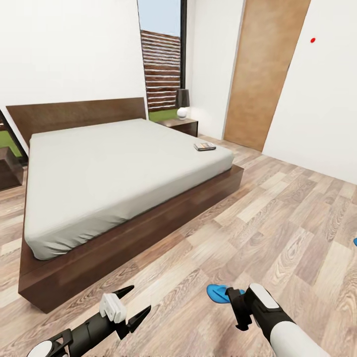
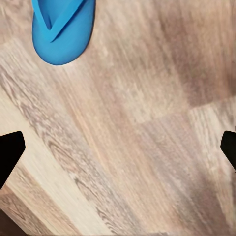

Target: In the bedroom, move the book from the bed onto either nightstand, and place the two sandals side by side next to the bed.

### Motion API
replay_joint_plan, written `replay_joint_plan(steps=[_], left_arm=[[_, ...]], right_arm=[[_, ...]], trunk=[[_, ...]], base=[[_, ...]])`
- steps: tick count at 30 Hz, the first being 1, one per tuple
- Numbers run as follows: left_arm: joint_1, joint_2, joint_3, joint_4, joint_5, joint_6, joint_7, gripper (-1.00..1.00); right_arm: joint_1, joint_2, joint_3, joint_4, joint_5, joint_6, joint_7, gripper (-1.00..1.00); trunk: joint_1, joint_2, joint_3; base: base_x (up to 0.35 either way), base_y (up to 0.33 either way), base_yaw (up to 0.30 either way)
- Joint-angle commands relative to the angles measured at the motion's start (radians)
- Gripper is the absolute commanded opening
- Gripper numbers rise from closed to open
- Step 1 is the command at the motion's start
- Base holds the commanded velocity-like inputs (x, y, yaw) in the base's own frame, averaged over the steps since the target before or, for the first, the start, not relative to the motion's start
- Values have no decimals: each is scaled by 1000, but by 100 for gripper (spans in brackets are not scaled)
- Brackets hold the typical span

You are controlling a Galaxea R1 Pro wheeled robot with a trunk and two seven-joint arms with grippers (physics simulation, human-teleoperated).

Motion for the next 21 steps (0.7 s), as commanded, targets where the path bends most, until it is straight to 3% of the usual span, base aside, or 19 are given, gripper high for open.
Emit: replay_joint_plan(steps=[1, 21], left_arm=[[0, 1, -1, -1, 11, 10, -1, 100], [0, 1, -1, 0, 11, 10, -1, 100]], right_arm=[[0, 0, -3, -2, -3, 4, -6, 100], [0, 0, -3, -2, -3, 4, -6, 100]], trunk=[[0, -1, -5], [9, -5, -82]], base=[[0, 0, 0], [0, 0, 0]])
